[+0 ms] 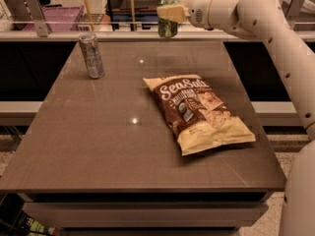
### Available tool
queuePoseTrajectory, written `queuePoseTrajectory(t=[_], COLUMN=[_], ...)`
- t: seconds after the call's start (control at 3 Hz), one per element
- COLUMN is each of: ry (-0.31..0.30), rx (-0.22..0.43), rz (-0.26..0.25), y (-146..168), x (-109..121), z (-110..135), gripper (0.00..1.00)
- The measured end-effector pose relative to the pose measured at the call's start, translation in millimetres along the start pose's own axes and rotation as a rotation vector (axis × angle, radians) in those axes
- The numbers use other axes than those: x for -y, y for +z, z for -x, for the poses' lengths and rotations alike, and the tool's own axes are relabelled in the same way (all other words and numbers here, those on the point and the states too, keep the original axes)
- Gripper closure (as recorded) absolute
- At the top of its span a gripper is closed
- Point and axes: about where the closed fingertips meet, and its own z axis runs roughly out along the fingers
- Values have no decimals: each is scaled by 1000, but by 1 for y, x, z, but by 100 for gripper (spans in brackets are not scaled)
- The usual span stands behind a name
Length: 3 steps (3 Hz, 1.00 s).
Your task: Pick green can
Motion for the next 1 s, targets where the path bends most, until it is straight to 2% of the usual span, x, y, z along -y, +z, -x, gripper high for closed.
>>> queuePoseTrajectory(t=[0.33, 0.67, 1.0], ry=[-29, -87, -87], rx=[9, 15, 15], rz=[0, 8, 8], y=[-5, -11, -11], x=[-5, -18, -18], z=[15, 40, 40], gripper=[100, 100, 100])
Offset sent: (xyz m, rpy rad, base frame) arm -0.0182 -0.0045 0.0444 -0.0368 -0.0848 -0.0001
